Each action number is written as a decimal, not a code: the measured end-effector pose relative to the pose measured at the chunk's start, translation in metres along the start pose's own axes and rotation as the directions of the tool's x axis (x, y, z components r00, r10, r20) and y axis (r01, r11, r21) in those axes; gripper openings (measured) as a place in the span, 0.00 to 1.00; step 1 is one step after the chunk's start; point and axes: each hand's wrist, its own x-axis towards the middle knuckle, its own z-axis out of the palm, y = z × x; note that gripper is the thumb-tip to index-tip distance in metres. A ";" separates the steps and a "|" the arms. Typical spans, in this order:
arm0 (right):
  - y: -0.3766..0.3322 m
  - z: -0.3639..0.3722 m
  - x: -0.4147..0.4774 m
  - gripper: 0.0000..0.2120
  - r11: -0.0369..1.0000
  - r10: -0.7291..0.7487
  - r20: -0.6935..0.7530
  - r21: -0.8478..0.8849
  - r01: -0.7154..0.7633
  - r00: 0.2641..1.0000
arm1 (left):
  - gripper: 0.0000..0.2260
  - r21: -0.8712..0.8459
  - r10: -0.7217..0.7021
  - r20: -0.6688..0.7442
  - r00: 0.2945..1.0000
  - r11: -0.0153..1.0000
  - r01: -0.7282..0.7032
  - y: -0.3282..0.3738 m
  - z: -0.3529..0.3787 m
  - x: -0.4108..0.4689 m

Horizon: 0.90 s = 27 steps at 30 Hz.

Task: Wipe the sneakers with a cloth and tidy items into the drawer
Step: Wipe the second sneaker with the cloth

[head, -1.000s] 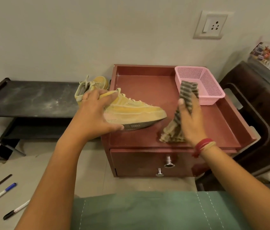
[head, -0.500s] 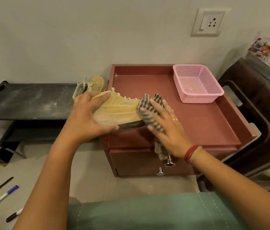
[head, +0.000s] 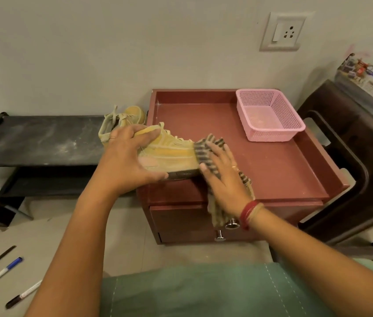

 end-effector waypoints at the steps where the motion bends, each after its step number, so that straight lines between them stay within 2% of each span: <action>1: -0.001 0.004 -0.007 0.21 0.991 -0.113 0.019 -0.072 0.114 0.993 | 0.43 -0.002 -0.001 0.001 1.000 1.000 0.001 0.000 0.000 0.000; 2: 0.000 0.006 -0.009 0.21 0.979 -0.183 0.019 -0.092 0.184 0.983 | 0.43 -0.001 -0.002 -0.001 1.000 1.000 0.002 0.001 -0.001 0.001; 3: 0.007 0.008 -0.005 0.20 0.984 -0.170 -0.014 -0.053 0.169 0.985 | 0.43 0.003 -0.006 -0.003 1.000 1.000 0.006 0.002 -0.001 0.001; 4: 0.012 0.007 0.003 0.19 0.997 -0.053 -0.055 0.056 0.056 0.997 | 0.44 0.005 -0.016 -0.005 1.000 1.000 0.016 0.003 -0.001 0.001; 6: 0.018 -0.002 0.021 0.19 0.936 0.199 -0.059 0.309 -0.172 0.978 | 0.42 0.002 -0.037 -0.016 0.999 0.999 0.037 0.005 -0.001 0.002; 8: 0.016 -0.007 0.024 0.22 0.912 0.263 -0.042 0.337 -0.234 0.964 | 0.41 0.007 -0.043 -0.015 0.999 0.999 0.043 0.006 -0.001 0.002; 9: 0.014 -0.006 0.020 0.23 0.939 0.220 -0.049 0.281 -0.198 0.974 | 0.42 0.009 -0.040 -0.012 0.999 0.999 0.041 0.006 -0.001 0.002; 11: 0.010 0.002 0.005 0.22 0.997 0.015 -0.028 0.076 -0.013 0.999 | 0.43 0.009 -0.032 -0.005 0.999 0.999 0.032 0.006 -0.001 0.001; 13: 0.014 0.006 -0.004 0.22 0.968 -0.210 0.043 -0.128 0.214 0.977 | 0.43 0.021 -0.025 -0.006 1.000 0.999 0.025 0.006 0.000 0.000; 14: 0.018 0.006 -0.002 0.22 0.964 -0.225 0.048 -0.135 0.229 0.973 | 0.43 0.020 -0.021 -0.008 1.000 1.000 0.021 0.006 0.000 0.000; 15: 0.021 0.004 0.004 0.23 0.987 -0.150 0.013 -0.057 0.150 0.989 | 0.43 0.013 -0.018 -0.010 1.000 1.000 0.018 0.007 -0.001 0.000; 16: 0.022 0.000 0.010 0.24 0.996 -0.010 -0.028 0.091 0.013 1.000 | 0.43 0.009 -0.017 -0.015 1.000 1.000 0.017 0.006 -0.001 0.000; 17: 0.024 -0.002 0.016 0.23 0.971 0.110 -0.042 0.219 -0.098 0.993 | 0.43 0.011 -0.016 -0.021 1.000 1.000 0.016 0.007 -0.001 0.001; 18: 0.022 -0.004 0.016 0.21 0.946 0.171 -0.030 0.283 -0.156 0.985 | 0.42 0.014 -0.016 -0.020 1.000 1.000 0.017 0.006 -0.001 0.000; 20: 0.015 -0.003 0.007 0.17 0.973 0.087 -0.020 0.218 -0.081 0.996 | 0.42 0.014 -0.018 -0.010 1.000 1.000 0.018 0.005 0.000 0.000; 22: 0.015 0.000 -0.001 0.21 0.992 -0.067 0.022 0.111 0.065 0.997 | 0.43 0.021 -0.012 -0.008 1.000 1.000 0.012 0.004 0.000 0.000; 23: 0.017 -0.001 0.000 0.22 0.992 -0.069 0.035 0.108 0.065 0.997 | 0.43 0.018 -0.012 -0.010 1.000 1.000 0.012 0.003 0.001 0.000; 25: 0.023 -0.005 0.011 0.21 0.979 0.070 0.007 0.190 -0.070 0.998 | 0.42 -0.002 -0.013 -0.013 1.000 1.000 0.013 0.004 0.001 0.000; 27: 0.021 -0.017 0.025 0.16 0.925 0.249 0.043 0.285 -0.250 0.968 | 0.43 -0.024 -0.004 0.001 1.000 1.000 0.004 0.004 -0.002 -0.001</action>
